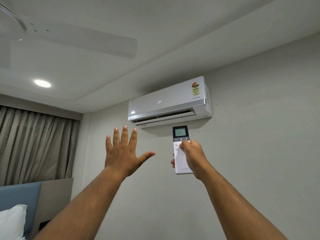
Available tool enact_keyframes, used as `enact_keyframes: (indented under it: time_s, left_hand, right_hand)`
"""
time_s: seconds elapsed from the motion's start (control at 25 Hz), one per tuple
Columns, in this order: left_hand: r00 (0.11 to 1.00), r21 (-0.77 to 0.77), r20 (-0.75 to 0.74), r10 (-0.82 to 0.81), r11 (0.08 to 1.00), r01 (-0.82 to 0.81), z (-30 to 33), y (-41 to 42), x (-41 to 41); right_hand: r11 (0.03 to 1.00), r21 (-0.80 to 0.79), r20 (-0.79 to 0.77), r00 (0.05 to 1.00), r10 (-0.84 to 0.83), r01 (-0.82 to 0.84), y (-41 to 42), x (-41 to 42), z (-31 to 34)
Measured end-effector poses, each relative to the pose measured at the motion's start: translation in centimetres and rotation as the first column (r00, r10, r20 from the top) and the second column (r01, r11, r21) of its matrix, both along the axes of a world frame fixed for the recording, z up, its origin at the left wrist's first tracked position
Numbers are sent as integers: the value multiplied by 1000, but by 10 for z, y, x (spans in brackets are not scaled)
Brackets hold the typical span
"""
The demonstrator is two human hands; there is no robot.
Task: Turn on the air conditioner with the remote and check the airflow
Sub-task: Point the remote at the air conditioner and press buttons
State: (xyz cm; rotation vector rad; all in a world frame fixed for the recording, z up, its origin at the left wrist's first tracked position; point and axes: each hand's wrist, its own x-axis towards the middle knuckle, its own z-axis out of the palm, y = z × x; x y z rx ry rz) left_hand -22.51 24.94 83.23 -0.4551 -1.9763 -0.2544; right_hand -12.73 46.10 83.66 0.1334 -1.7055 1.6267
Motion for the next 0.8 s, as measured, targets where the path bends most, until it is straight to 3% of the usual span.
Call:
enact_keyframes:
  time_s: [0.8]
  left_hand:
    - [999,-20,41,-8,1000,9,-1,-2,3]
  right_hand:
    - [1000,17,1,1000,1,-1,-4,1,2]
